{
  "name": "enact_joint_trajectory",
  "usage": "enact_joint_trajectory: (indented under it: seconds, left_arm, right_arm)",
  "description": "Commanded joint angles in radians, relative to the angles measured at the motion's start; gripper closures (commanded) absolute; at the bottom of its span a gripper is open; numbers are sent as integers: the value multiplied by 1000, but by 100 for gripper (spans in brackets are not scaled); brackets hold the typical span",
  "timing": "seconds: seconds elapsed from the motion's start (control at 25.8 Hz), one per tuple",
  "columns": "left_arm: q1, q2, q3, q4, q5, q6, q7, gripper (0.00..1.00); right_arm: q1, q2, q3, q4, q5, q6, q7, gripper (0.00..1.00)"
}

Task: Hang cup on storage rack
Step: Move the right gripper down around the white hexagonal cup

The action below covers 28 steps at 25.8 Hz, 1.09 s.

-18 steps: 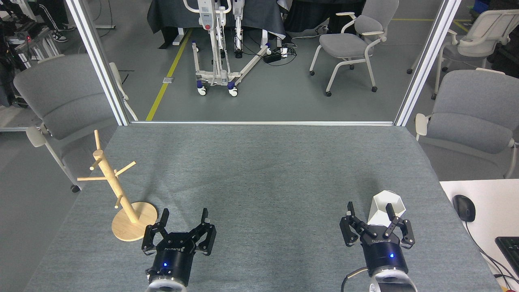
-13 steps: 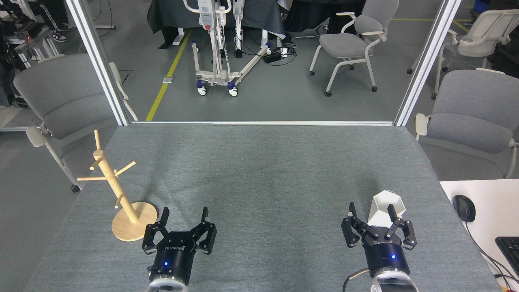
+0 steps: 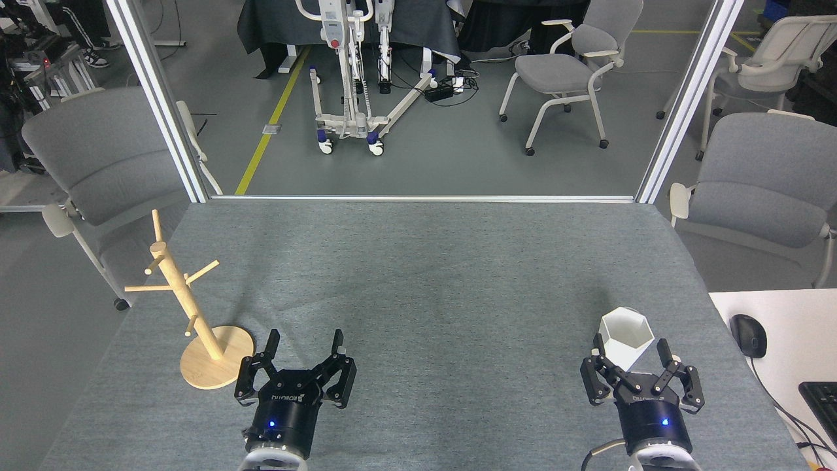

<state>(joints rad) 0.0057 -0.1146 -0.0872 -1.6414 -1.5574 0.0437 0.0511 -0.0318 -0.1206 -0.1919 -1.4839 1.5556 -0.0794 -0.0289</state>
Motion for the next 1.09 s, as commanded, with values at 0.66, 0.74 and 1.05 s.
enact_joint_trajectory:
  seconds: [0.66, 0.74, 1.05]
  left_arm:
    - [2, 3, 0, 9, -1, -4, -16, 1]
    - [-3, 3, 0, 9, -1, -4, -17, 1]
    - [-9, 1, 1, 35, -1, -4, -33, 1]
  right_arm:
    - [-94, -48, -52, 300, -3, 7, -95, 0]
    - [-95, -48, -52, 301, -5, 7, -95, 0]
    - [-149, -50, -50, 366, -5, 7, -94, 0]
